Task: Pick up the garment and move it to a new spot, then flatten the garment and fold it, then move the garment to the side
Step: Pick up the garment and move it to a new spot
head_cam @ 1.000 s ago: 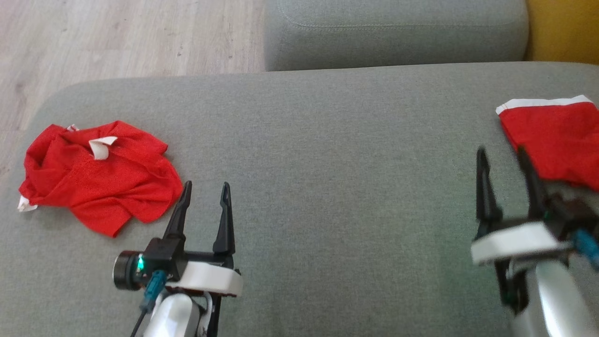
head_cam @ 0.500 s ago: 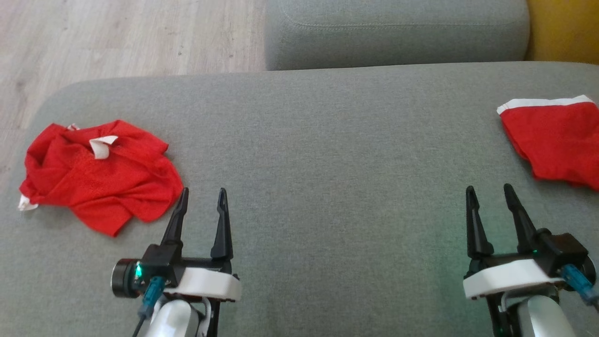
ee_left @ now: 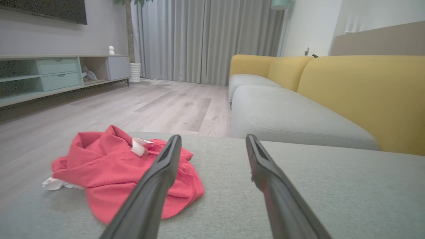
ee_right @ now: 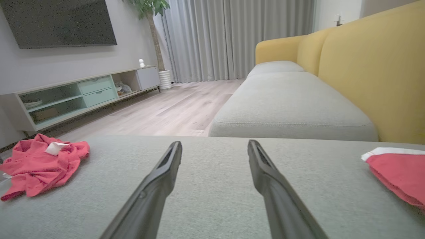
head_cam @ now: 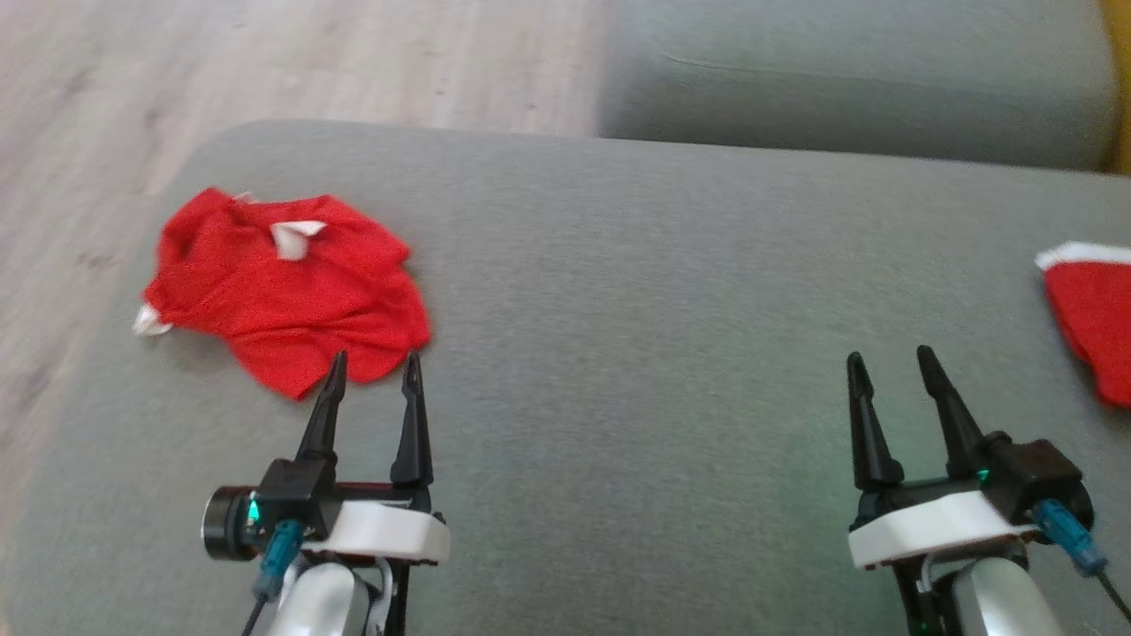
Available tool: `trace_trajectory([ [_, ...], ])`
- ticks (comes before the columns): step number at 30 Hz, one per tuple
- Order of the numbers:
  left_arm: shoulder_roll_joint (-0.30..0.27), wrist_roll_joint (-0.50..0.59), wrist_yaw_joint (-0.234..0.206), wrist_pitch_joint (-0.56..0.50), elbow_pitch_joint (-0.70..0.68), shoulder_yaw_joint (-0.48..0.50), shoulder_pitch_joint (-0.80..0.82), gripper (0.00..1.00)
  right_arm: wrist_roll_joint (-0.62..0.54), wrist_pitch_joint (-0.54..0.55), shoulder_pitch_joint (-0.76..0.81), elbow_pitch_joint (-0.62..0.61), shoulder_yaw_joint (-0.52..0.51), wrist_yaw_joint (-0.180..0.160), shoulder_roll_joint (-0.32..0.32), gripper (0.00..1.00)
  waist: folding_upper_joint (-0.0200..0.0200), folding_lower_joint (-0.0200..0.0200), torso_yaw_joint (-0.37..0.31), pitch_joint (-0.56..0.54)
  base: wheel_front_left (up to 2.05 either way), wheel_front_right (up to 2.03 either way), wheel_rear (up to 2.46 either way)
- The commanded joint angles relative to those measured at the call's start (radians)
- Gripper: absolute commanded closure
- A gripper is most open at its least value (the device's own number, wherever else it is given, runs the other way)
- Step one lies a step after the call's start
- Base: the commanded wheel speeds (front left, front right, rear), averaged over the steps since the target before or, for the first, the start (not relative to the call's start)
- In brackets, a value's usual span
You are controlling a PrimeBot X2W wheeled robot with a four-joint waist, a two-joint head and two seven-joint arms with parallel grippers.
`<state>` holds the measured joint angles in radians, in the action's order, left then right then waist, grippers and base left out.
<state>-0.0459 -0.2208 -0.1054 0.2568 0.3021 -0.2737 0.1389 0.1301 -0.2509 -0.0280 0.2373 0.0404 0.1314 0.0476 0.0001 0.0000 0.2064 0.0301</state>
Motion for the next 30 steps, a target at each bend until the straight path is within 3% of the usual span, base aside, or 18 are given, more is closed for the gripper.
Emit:
trace_trajectory([
  [1,-0.004,0.005,0.000,0.005,-0.028,0.041,0.035,0.00,0.008,-0.011,-0.014,-0.038,0.031,-0.001,0.003,0.00,-0.0001,0.0000,0.054,-0.014,0.00,0.00,0.00],
  [10,-0.004,0.015,0.009,0.005,-0.017,0.057,0.018,0.00,0.033,-0.011,0.002,-0.025,0.085,-0.001,0.003,0.00,-0.0001,0.0000,0.180,-0.030,0.00,0.00,0.00],
  [16,-0.004,0.018,0.015,0.005,-0.013,0.061,0.015,0.00,0.046,-0.011,0.009,-0.016,0.105,-0.001,0.003,0.00,-0.0001,0.0000,0.217,-0.026,0.00,0.00,0.00],
  [24,-0.005,0.038,0.032,0.005,0.010,0.083,0.058,0.00,0.035,-0.011,-0.020,-0.015,0.114,-0.001,0.003,0.00,-0.0001,0.0000,0.171,0.037,0.00,0.00,0.00],
  [30,-0.027,0.054,0.080,0.000,0.135,0.087,0.230,0.00,0.009,-0.011,-0.063,-0.020,0.098,-0.001,0.003,0.00,-0.0001,0.0000,0.093,0.141,0.00,0.00,0.00],
])
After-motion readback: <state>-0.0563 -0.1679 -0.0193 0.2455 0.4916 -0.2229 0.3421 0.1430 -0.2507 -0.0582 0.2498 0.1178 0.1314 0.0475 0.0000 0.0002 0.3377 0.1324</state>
